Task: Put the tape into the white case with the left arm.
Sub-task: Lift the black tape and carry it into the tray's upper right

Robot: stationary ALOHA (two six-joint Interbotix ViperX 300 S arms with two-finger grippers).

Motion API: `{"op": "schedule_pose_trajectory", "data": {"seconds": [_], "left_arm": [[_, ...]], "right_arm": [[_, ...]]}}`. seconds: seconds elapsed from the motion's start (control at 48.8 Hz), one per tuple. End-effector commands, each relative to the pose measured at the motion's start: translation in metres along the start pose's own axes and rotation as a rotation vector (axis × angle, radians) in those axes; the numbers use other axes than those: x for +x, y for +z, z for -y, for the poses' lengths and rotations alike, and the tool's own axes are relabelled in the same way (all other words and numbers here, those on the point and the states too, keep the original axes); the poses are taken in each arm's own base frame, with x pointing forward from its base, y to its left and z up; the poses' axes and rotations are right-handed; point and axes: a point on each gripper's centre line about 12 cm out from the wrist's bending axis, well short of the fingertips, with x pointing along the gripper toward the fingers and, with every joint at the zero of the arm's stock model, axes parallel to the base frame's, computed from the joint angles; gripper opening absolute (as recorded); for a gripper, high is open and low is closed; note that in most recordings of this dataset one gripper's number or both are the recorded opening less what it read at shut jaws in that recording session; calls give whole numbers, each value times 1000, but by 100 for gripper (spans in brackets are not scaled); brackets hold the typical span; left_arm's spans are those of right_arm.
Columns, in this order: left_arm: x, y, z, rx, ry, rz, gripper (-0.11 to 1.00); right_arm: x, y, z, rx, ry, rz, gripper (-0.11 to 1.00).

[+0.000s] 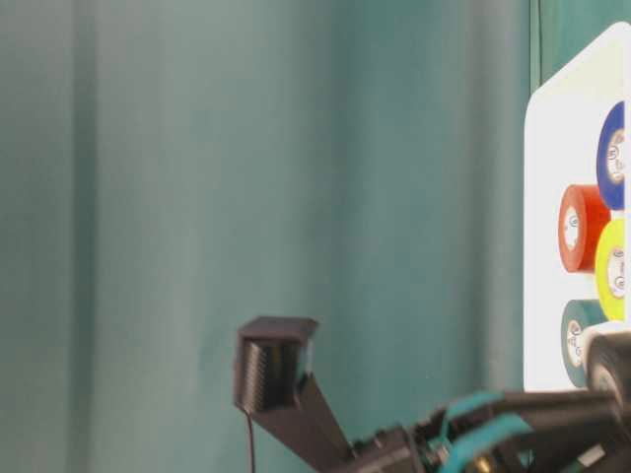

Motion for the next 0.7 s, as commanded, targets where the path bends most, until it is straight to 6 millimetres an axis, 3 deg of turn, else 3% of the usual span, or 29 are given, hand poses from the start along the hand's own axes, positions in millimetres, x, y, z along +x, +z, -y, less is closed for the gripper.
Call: {"op": "schedule_pose_trajectory", "data": {"seconds": [0.0,0.41,0.677], "left_arm": [[-3,21,-2,-2,1,57,25],[27,84,-9,-12,14,133,25],[40,97,-27,-37,39,144,25]], "right_arm": [[1,5,0,2,1,14,-10],[0,4,0,0,1,14,-10],[0,4,0,1,-1,17,-10]]}}
